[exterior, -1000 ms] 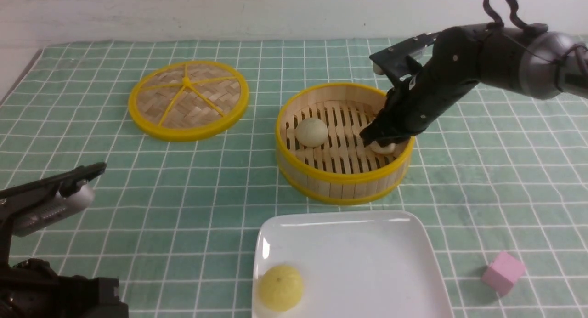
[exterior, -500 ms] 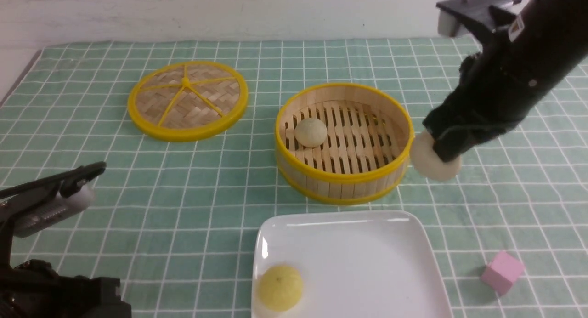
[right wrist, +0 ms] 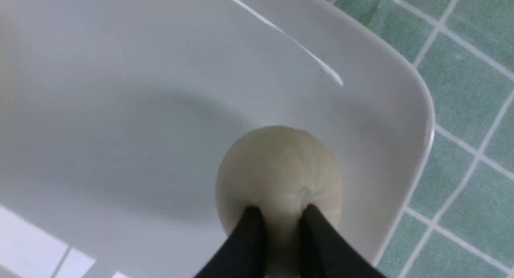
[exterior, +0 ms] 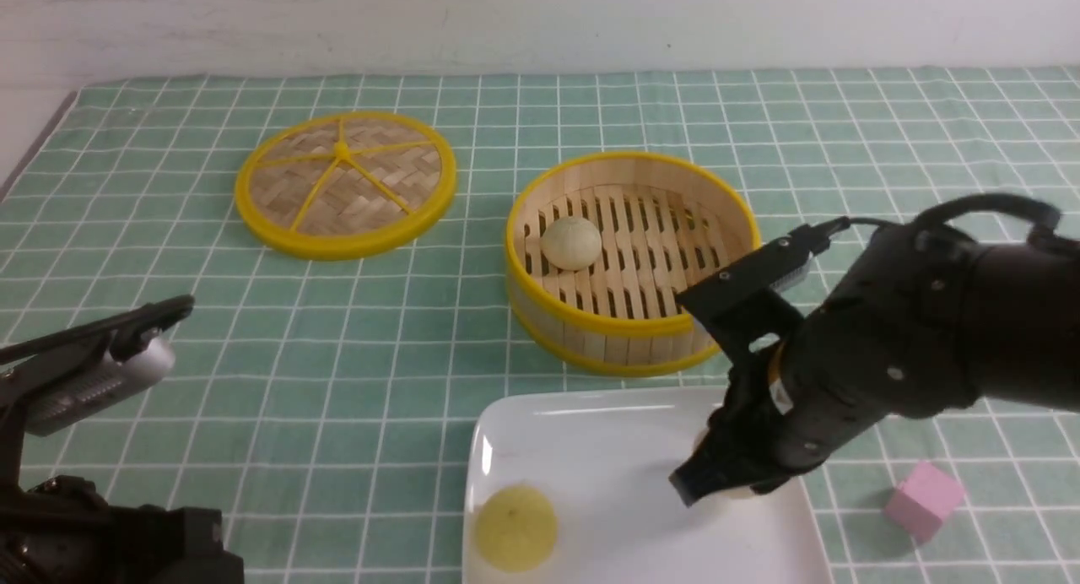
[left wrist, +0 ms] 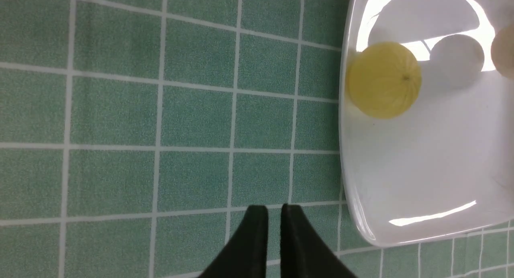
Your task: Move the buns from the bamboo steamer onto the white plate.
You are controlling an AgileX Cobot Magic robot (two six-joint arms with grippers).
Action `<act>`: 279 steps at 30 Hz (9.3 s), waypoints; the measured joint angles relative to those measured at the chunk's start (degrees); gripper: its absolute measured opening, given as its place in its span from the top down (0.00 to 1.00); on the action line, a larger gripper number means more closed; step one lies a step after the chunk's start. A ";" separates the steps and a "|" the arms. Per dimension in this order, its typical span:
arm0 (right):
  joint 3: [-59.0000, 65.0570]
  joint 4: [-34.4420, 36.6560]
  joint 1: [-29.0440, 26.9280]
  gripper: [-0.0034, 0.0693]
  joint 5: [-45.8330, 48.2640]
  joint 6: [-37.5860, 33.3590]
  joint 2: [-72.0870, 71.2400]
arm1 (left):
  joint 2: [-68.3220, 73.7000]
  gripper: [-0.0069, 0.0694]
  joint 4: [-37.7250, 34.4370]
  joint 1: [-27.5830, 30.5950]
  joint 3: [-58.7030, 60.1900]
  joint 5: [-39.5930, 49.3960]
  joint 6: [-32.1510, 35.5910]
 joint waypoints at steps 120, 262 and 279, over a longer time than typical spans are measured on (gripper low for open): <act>18.36 -1.26 0.36 0.93 19.36 -1.11 -66.47 | 52.13 0.35 34.92 -52.66 -47.08 -14.60 -32.51; 58.69 7.16 -40.13 0.74 -15.30 -14.42 -96.51 | -38.00 0.90 51.21 -52.66 -1.91 -14.05 -48.70; 58.69 7.16 -40.13 0.72 -15.30 -14.42 -96.51 | -38.00 0.89 51.43 -52.66 0.90 -28.39 -50.99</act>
